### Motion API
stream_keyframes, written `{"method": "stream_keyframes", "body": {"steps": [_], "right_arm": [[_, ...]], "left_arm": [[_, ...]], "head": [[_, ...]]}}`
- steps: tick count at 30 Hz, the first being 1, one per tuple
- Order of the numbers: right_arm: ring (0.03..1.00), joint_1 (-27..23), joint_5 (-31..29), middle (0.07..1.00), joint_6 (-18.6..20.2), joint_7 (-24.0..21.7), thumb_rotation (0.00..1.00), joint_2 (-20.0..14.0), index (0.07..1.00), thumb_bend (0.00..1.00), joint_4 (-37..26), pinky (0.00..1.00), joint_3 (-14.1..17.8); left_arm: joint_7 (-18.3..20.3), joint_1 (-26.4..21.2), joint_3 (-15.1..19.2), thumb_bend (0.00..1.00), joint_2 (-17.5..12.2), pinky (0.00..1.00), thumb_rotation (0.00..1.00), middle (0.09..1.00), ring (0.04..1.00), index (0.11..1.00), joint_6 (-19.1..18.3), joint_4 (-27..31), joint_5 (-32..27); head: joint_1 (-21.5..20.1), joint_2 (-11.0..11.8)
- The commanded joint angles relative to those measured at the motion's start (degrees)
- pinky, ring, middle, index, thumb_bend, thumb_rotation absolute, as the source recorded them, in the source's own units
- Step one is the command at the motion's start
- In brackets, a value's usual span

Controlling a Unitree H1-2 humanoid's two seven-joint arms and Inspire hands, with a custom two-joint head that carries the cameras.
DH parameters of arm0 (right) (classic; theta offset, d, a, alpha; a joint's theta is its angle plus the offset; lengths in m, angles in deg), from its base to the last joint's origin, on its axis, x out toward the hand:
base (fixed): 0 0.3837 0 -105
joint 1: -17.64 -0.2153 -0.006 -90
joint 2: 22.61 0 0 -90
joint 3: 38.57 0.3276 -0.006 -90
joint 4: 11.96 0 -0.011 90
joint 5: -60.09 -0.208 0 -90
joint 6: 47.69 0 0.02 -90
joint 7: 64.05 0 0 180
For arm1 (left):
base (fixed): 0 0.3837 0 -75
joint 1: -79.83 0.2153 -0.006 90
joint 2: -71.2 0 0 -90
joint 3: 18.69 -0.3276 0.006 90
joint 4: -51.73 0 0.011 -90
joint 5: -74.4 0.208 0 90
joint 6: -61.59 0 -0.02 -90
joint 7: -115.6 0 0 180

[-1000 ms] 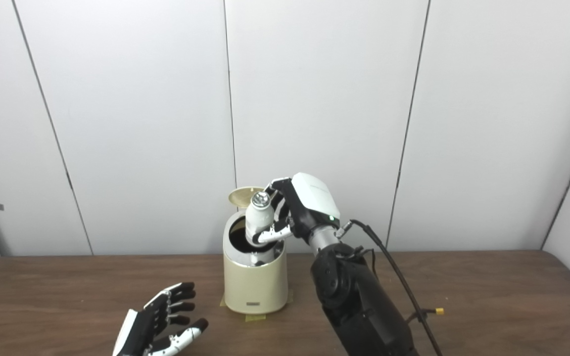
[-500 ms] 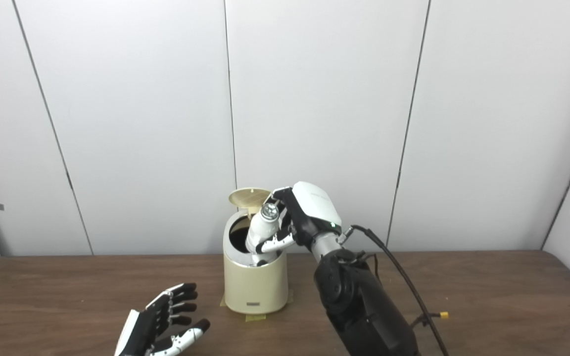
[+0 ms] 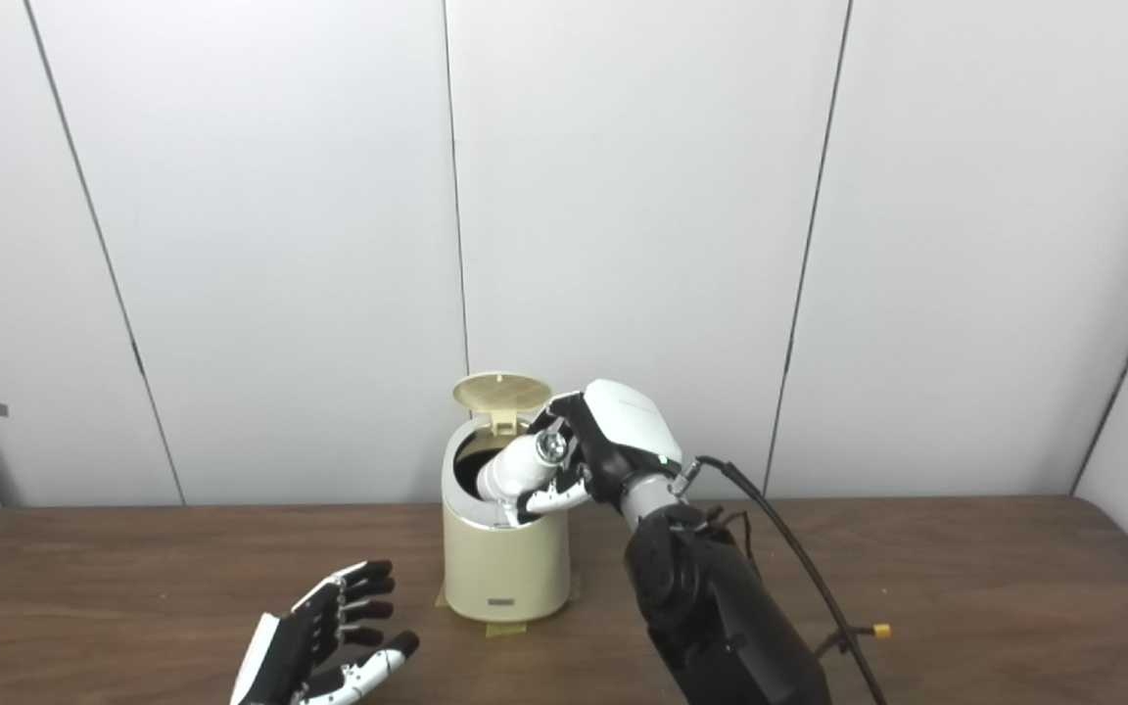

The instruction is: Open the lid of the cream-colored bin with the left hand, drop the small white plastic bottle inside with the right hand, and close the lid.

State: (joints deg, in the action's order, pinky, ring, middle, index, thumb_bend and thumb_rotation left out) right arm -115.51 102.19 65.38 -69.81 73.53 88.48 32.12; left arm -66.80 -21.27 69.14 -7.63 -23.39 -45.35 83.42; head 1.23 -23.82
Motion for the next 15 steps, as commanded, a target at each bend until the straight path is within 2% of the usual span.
{"method": "stream_keyframes", "body": {"steps": [1, 15], "right_arm": [[0.395, -2.90, 1.06, 0.492, 0.16, 0.09, 0.00, -0.87, 0.571, 0.51, -1.17, 0.33, 0.27], [0.406, -3.01, 1.46, 0.495, 1.67, -1.77, 0.00, -1.21, 0.564, 0.51, -2.00, 0.37, -0.41]], "left_arm": [[-0.37, -1.17, -0.29, 0.64, 0.26, 0.64, 0.13, 0.773, 0.723, 0.800, 0.88, 1.64, 0.70], [-0.32, -1.09, -0.38, 0.64, 0.24, 0.65, 0.14, 0.781, 0.732, 0.802, 0.52, 1.84, 0.73]], "head": [[0.07, -0.04], [0.01, -0.17]]}}
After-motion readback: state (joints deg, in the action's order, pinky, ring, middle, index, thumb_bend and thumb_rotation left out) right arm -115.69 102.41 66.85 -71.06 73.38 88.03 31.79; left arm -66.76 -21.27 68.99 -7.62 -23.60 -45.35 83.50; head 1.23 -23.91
